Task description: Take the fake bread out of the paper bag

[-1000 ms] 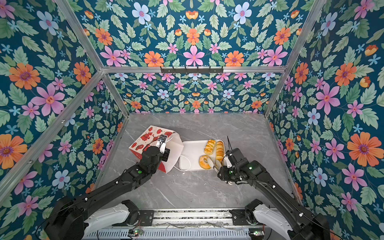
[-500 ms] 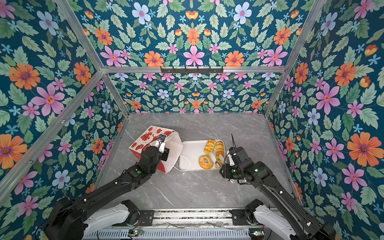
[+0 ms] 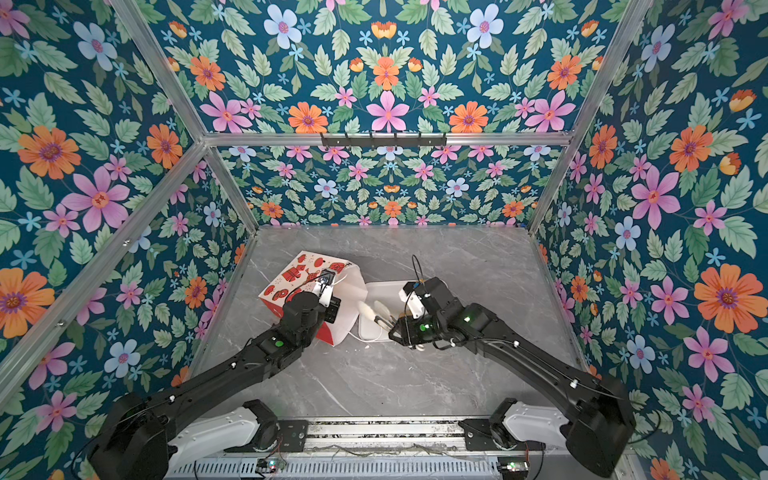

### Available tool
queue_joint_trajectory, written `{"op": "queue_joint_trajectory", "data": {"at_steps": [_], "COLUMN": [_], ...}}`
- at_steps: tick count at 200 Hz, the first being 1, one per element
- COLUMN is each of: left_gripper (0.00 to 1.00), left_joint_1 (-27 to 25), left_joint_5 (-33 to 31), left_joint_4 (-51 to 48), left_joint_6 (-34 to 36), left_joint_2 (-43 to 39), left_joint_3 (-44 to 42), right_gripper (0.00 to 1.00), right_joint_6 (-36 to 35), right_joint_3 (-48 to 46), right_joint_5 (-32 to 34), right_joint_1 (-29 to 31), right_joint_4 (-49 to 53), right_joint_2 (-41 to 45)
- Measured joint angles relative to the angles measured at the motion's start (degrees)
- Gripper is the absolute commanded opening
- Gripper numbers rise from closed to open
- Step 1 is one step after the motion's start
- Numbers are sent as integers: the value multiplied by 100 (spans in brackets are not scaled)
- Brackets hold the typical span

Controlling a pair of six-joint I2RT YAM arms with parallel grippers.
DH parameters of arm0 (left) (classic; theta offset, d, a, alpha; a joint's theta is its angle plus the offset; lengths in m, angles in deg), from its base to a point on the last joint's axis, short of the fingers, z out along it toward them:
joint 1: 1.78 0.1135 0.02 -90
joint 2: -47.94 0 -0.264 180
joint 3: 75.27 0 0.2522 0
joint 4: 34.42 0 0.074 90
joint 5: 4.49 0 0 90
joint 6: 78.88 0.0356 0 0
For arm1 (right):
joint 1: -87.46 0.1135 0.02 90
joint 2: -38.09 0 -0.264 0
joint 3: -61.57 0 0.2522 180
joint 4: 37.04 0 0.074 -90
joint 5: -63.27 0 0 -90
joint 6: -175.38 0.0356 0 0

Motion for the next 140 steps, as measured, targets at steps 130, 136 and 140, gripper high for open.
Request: {"op": "queue_joint_trajectory", "data": {"at_steps": [130,136,140], "left_gripper": [0,0,0], "left_joint_1": [0,0,0], "left_joint_5": [501,531,546], "left_joint_4": [564,557,551], "left_joint_6": [1095,1095,1095], "left_joint_2": [496,439,411], "left_joint_3": [264,234,219], "right_gripper": [41,41,41], "right_joint_6": [0,-9,-22], "right_joint_3": [271,319,348], "right_joint_5": [-55,17,66], "right_joint_1": [269,269,269], "right_joint_4": [-1397,-1408,-1408], "right_joint_2": [-1456,-1550,-1600]}}
